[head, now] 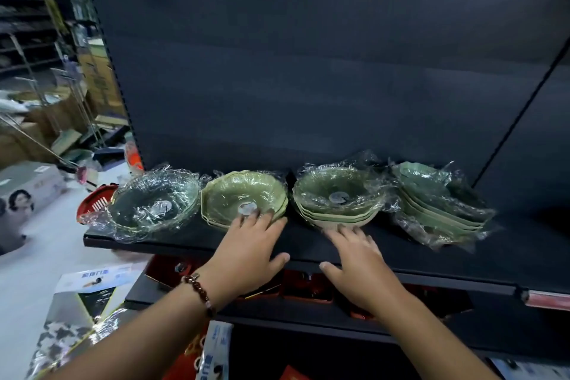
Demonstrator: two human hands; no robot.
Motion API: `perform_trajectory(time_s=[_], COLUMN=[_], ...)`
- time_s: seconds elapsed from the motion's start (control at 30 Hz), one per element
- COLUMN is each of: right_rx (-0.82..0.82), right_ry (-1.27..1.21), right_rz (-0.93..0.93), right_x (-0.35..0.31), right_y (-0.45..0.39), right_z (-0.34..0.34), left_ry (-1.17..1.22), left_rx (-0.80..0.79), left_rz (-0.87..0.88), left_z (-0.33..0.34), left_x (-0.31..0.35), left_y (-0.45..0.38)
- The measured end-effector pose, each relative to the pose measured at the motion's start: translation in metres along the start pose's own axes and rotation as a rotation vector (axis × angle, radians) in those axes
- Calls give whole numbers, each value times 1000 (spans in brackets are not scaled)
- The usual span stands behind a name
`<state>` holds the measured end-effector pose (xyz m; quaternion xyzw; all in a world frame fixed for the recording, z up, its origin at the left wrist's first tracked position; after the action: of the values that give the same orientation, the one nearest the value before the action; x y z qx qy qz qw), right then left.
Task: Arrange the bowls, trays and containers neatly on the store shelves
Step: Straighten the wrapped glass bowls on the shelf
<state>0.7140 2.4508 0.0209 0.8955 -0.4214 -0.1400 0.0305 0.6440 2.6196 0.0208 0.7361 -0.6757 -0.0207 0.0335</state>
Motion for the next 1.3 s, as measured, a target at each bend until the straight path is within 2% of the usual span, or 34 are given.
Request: perform_trajectory(time_s=[0.13, 0.37, 0.53, 0.67, 0.77, 0.93, 1.03, 1.1, 1.17, 1.23, 1.3], right_rx=[-14, -133, -32, 59, 20, -145, -177, -119, 17, 159, 193], right_ry=[-3, -57, -43, 25, 78, 224, 270, 256, 260, 248, 181], right_rz=[22, 83, 151, 268, 335, 237, 164, 111, 65, 10, 23], right_x=[-12, -38, -42, -11, 22, 54, 60, 59, 58, 58, 65], right_y=[-38, -129, -159, -160, -160, -178, -181, -177, -169, -161, -157], right_z=[0, 30, 33, 16, 3, -1, -9, -21, -37, -49, -57], left_ry=[23, 108, 129, 178, 167, 152, 196, 332, 621, 985, 1320], left_rx=[-20, -102, -166, -188, -130, -6, 4, 42, 84, 42, -58], left_rz=[6, -15, 39, 172, 286, 409, 429, 416, 361, 237, 87], left_z=[10, 36, 55, 51, 42, 30, 31, 26, 17, 12, 19], left_x=[-32, -117, -146, -125, -96, -47, -29, -28, -29, -27, -24], left_y=[-19, -40, -71, -97, -120, -162, -177, -175, -168, -163, -168])
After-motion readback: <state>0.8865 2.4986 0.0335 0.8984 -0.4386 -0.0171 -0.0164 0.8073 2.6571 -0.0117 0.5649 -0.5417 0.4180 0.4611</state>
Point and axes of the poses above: each hand's wrist, its own y-axis away from the middle knuckle, its own z-axis out of the palm, x = y × z, the point moved 5 cm from there along -y, towards the middle knuckle, and after that the axes turned 11 degrees about -x, right-handed, at the moved point
